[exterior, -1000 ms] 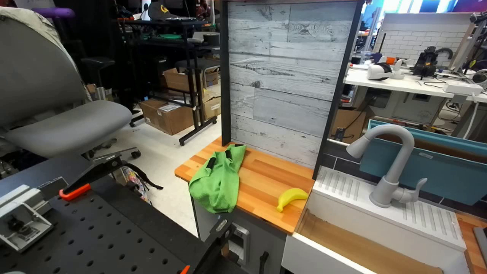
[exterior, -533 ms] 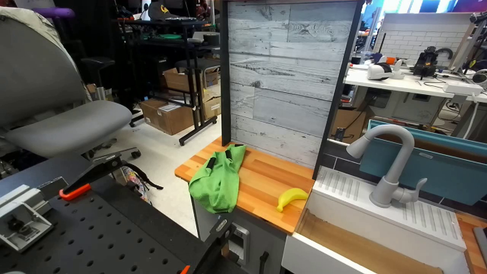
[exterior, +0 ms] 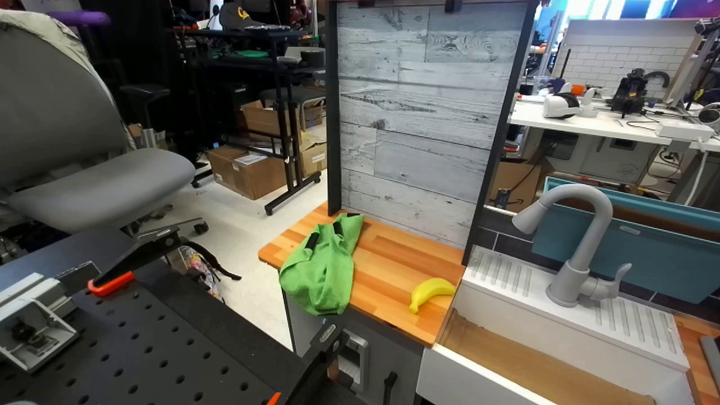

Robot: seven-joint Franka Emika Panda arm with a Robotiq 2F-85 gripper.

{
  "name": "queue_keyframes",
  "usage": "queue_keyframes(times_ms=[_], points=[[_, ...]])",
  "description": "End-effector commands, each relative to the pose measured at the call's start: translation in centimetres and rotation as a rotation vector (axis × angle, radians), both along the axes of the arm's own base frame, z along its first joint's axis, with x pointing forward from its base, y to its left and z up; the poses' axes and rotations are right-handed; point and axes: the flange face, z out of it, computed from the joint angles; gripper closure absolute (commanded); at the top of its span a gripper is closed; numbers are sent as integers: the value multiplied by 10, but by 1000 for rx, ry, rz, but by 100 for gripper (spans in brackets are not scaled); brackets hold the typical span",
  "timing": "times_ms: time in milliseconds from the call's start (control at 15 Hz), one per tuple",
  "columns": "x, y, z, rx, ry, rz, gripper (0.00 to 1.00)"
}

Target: Move the banana to the left

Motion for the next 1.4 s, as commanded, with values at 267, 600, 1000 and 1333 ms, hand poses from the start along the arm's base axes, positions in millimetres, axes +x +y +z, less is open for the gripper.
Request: queue_keyframes(times_ms=[267,600,1000,1333], points=[[55,-44,-107,-55,71,-66,0],[77,-67,-169,-64,131,-94,0],[91,-89,-250,-63,217,-125,0],[103,-89,-312,-32,249,-180,0]])
